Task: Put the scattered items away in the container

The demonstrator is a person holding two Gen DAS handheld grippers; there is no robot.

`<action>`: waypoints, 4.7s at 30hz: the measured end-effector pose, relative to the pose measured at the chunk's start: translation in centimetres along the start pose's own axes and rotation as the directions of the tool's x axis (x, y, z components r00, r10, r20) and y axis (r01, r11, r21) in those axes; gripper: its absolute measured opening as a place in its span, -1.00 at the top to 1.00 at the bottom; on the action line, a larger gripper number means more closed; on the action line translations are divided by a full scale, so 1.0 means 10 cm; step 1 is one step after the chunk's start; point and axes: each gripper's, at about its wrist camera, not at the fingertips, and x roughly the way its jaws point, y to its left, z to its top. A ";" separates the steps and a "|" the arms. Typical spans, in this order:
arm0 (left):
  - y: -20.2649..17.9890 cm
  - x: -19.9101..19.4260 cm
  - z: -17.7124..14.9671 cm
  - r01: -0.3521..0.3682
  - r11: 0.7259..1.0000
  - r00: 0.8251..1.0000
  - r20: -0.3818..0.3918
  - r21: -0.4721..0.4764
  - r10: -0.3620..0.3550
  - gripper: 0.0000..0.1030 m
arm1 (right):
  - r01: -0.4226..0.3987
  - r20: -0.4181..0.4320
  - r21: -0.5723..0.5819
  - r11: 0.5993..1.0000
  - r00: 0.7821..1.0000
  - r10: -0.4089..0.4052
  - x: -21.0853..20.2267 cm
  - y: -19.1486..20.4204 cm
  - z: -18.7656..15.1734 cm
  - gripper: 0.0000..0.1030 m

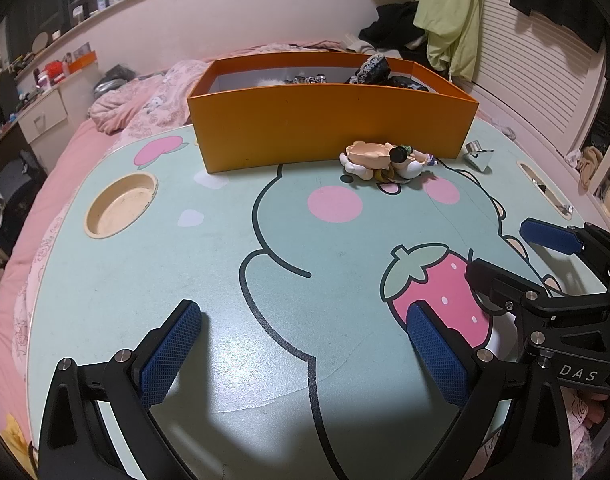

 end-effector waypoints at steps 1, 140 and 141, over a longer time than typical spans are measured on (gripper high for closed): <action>0.00 0.00 0.00 0.000 1.000 1.000 0.000 0.000 0.000 -0.97 | 0.000 0.000 0.000 1.000 1.000 0.000 0.00 0.00 0.00 -0.61; -0.48 0.58 0.85 0.081 0.990 0.996 -0.049 0.115 -0.076 0.27 | 0.013 0.020 0.034 0.999 1.000 -0.014 -0.08 0.03 -0.01 -0.62; -0.44 0.56 0.82 0.084 0.991 0.996 -0.043 0.108 -0.080 0.27 | 0.014 0.020 0.033 0.999 1.000 -0.014 -0.08 0.05 -0.01 -0.62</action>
